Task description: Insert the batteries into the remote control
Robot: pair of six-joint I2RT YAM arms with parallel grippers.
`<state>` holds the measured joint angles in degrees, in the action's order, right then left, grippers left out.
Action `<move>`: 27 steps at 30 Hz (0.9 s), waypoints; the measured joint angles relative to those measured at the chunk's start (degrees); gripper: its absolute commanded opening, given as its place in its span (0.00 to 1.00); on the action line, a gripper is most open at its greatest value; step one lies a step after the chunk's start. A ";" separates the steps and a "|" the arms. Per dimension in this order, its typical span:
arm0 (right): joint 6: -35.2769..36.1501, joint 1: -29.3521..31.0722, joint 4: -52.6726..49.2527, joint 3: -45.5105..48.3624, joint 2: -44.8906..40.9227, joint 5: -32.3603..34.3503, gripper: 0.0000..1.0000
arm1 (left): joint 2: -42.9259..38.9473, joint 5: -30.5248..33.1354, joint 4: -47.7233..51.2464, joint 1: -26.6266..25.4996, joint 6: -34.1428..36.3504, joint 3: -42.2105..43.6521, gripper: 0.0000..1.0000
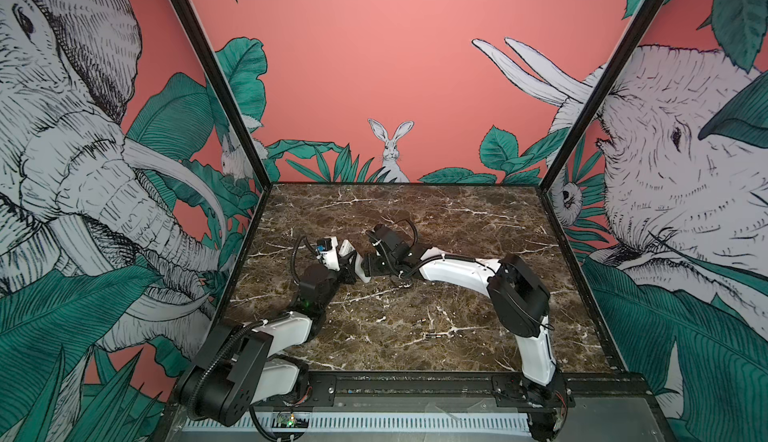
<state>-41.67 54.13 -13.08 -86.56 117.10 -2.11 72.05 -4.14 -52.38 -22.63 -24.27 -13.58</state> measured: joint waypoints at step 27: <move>-7.74 -3.98 19.39 19.87 -6.38 -12.98 0.77 | -0.66 0.15 3.26 -1.40 -0.13 -1.18 0.00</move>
<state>-49.41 50.15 6.31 -66.70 110.72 -15.09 71.40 -3.99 -49.12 -24.03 -24.40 -14.76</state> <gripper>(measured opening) 0.738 0.216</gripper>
